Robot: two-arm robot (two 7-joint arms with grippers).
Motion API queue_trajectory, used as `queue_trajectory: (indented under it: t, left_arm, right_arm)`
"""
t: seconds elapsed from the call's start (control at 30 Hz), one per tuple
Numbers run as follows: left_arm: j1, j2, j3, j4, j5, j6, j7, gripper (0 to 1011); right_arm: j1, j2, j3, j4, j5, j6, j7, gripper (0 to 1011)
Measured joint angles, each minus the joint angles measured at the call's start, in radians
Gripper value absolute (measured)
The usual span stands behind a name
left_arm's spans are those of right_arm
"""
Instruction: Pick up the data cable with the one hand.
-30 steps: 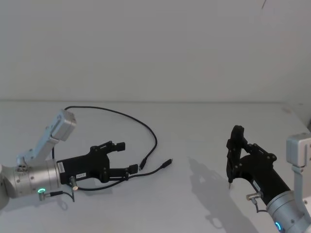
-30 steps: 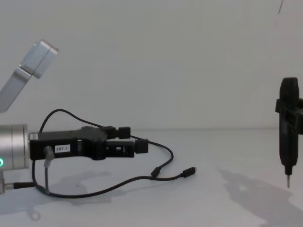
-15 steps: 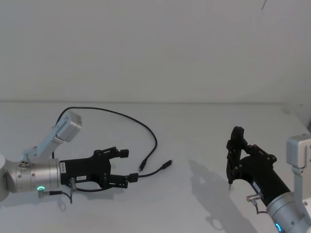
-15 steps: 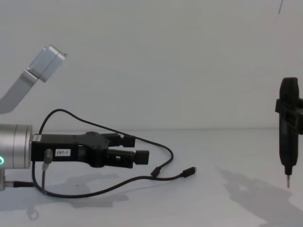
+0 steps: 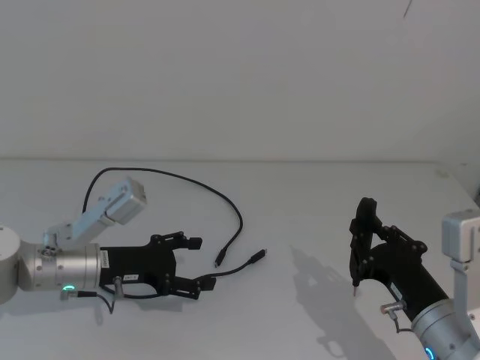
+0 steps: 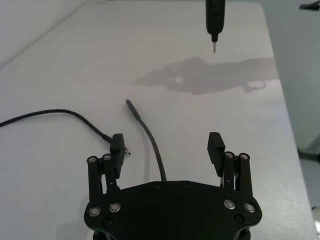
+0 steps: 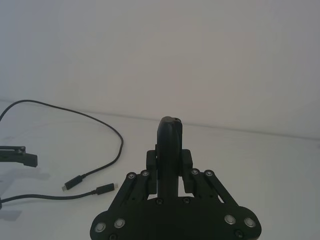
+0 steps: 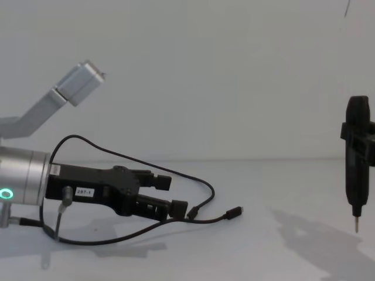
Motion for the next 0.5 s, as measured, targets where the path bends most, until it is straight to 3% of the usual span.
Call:
queue_trajectory:
  t: [0.5]
  left_arm:
    - [-0.009, -0.011, 0.039, -0.004, 0.047, 0.019, 0.075, 1002]
  right_arm:
    - [0.0, 0.0, 0.0, 0.0, 0.0, 0.0, 0.0, 279]
